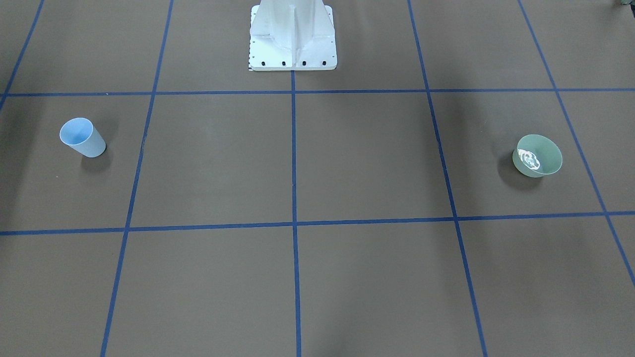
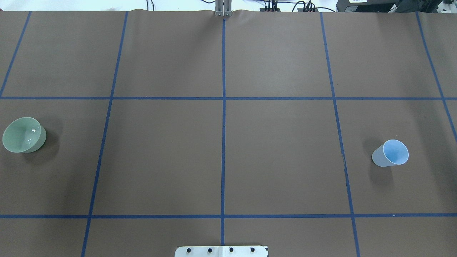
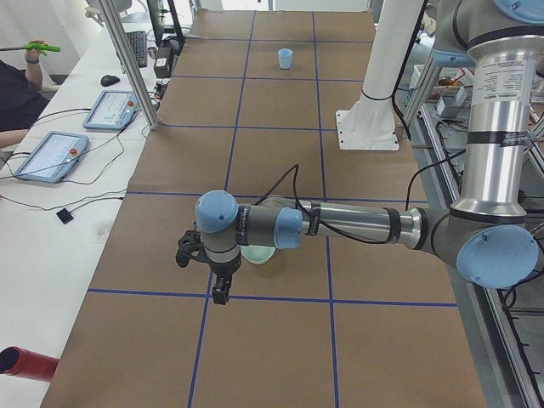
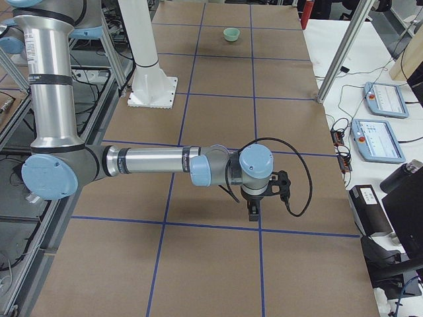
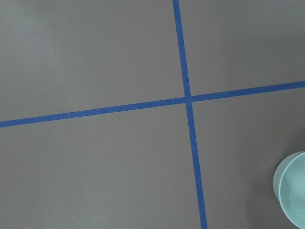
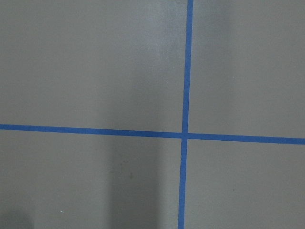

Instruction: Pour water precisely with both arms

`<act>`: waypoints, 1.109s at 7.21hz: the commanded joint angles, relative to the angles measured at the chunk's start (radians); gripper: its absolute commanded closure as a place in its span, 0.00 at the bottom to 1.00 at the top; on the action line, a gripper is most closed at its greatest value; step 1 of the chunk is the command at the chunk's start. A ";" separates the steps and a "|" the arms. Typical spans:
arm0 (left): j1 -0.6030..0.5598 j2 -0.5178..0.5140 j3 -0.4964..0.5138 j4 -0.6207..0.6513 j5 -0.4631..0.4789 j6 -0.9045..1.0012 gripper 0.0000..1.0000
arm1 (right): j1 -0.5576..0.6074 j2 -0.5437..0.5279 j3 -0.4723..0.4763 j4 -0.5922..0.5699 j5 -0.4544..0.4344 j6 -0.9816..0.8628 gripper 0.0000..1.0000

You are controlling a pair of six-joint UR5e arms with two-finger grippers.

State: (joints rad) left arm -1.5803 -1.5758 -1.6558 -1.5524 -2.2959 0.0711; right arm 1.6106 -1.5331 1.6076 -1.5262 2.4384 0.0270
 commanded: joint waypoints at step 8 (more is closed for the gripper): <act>0.000 0.005 -0.010 0.003 0.001 -0.016 0.00 | -0.001 -0.056 0.054 0.000 -0.007 0.001 0.01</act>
State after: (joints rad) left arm -1.5800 -1.5708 -1.6659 -1.5493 -2.2952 0.0552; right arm 1.6103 -1.5890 1.6618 -1.5263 2.4312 0.0276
